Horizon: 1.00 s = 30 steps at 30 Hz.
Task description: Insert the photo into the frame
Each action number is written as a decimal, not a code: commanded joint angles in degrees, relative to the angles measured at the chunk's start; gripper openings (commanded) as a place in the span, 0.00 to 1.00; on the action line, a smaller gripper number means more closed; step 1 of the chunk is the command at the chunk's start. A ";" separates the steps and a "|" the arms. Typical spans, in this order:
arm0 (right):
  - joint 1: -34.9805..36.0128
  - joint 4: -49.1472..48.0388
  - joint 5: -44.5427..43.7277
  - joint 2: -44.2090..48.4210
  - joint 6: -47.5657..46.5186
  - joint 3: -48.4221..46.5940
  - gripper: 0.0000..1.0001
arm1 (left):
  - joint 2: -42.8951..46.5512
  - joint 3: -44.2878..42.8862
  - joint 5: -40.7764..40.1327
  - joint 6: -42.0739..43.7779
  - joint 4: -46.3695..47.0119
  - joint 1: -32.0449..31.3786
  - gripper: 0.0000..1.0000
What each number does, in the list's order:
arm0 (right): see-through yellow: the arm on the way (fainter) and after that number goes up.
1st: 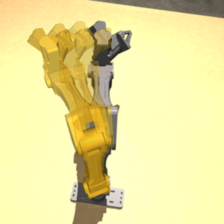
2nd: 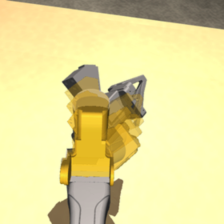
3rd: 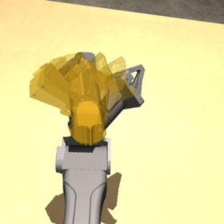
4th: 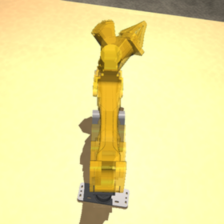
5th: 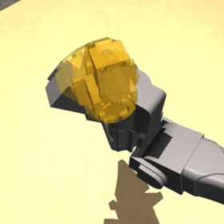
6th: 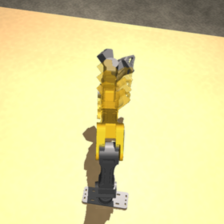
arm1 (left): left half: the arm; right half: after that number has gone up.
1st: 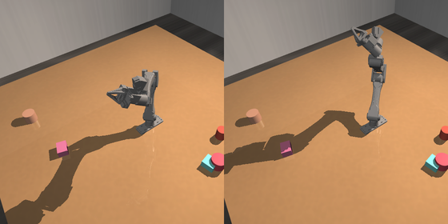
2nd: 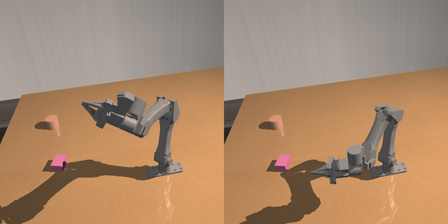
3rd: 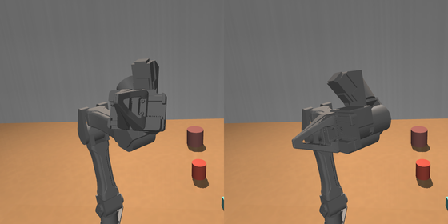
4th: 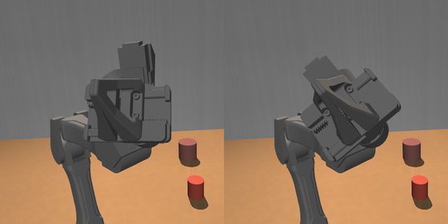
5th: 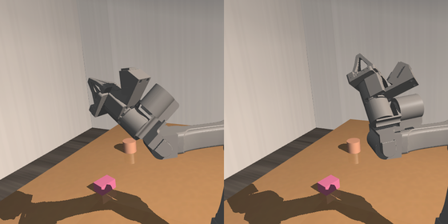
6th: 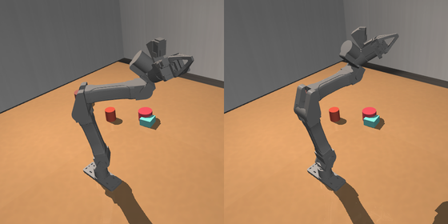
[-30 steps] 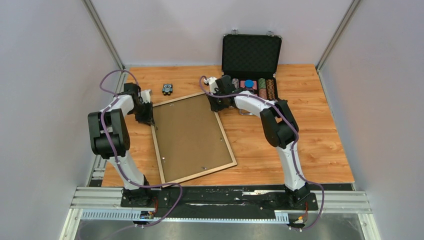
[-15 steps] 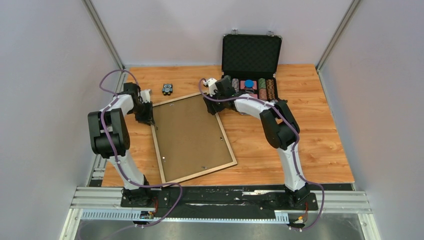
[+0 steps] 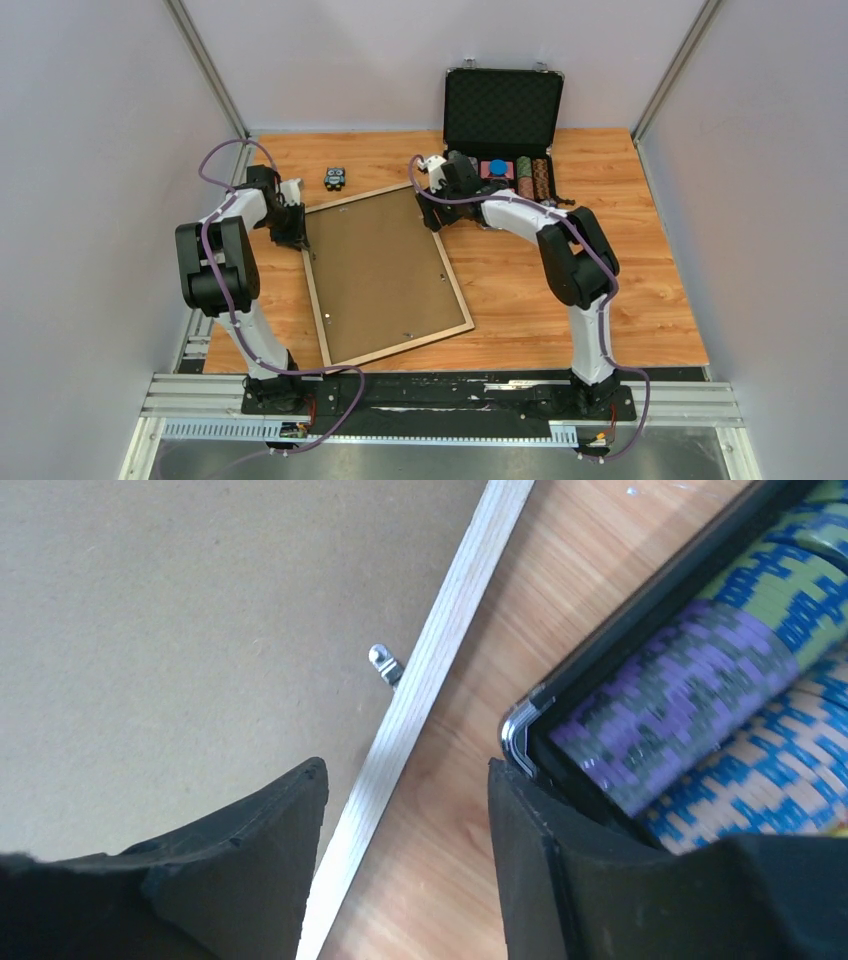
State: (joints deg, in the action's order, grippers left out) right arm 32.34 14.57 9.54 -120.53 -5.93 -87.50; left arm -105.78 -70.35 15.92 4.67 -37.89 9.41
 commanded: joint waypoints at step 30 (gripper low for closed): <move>0.29 6.21 13.05 23.71 0.29 24.28 0.70 | 2.75 1.76 1.85 2.82 2.79 -0.07 0.22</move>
State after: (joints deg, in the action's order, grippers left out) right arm 32.16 20.82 19.73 -97.60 -6.13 -64.38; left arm -104.79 -69.25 15.97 4.82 -36.75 9.43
